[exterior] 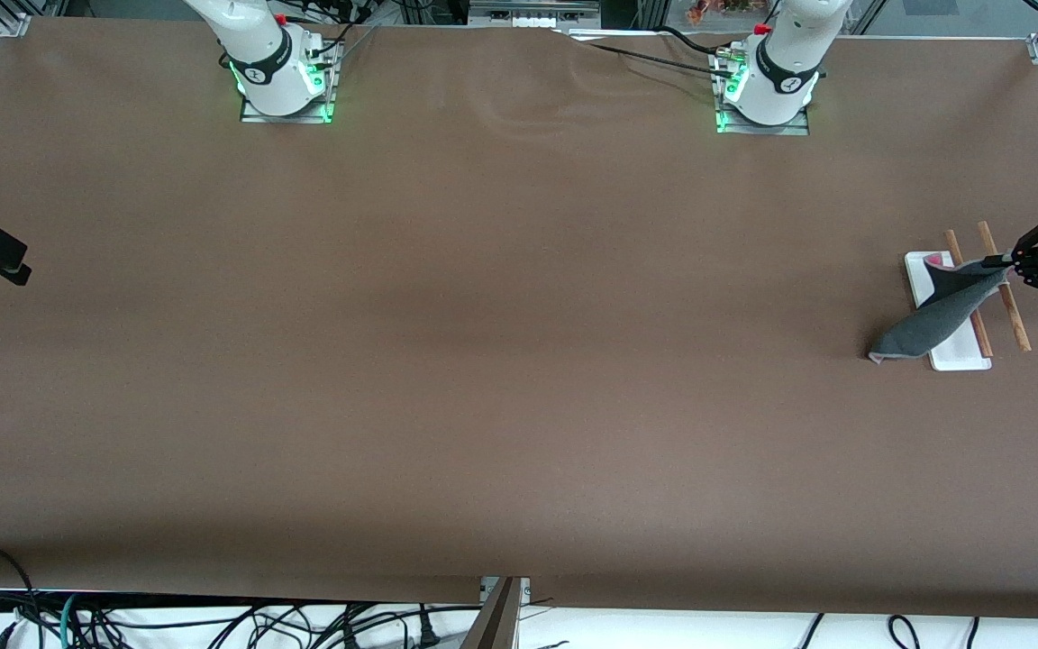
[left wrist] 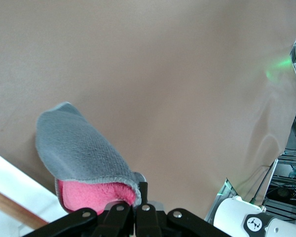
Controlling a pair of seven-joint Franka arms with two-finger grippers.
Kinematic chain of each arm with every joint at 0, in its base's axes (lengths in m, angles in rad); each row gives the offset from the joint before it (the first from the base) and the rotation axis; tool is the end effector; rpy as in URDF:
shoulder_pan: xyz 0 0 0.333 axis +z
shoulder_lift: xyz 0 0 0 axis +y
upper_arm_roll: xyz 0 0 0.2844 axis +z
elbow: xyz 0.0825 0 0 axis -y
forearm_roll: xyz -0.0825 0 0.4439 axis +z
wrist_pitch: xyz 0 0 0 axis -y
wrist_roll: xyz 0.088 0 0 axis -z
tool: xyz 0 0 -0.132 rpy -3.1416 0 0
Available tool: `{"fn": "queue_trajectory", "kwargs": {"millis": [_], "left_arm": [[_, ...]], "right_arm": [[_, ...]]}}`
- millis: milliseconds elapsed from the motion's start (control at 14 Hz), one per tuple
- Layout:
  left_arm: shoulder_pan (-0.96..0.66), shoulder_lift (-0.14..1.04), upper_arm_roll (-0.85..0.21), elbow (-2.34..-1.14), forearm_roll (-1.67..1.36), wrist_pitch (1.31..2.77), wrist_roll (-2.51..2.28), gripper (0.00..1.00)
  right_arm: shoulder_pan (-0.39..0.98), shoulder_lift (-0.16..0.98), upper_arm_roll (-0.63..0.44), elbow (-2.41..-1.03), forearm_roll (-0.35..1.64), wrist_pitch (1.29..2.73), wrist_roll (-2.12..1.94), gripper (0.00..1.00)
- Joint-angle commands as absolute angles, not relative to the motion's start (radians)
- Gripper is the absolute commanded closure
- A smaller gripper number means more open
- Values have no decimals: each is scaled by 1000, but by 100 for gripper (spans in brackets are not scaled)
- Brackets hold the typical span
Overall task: Pass towel and hang on rack
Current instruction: 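Carry the towel to the rack with the left gripper while the right gripper retracts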
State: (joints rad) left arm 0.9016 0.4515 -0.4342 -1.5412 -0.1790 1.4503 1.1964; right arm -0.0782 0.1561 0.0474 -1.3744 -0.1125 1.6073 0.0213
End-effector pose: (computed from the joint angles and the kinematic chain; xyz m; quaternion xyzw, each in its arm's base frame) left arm 0.5790 0.2887 0.3189 0.8922 -0.3326 -0.0309 0.3040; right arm 0.6629 -0.0371 0.5774 0.9975 -0.0265 0.0381 0.0527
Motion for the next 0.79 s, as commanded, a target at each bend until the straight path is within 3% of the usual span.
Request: {"fn": "queue_trajectory", "kwargs": {"millis": [0,714], "left_arm": [[917,469,-431,-1464,-96,1408,1253,100],[927,486,-313,-1364,-44,1379,1419,100]], "right_arm": [[-78,94,32,-1430,-59,1520,17,0],[-41,46,-6,-1508,-35,1503,-63,0]]}}
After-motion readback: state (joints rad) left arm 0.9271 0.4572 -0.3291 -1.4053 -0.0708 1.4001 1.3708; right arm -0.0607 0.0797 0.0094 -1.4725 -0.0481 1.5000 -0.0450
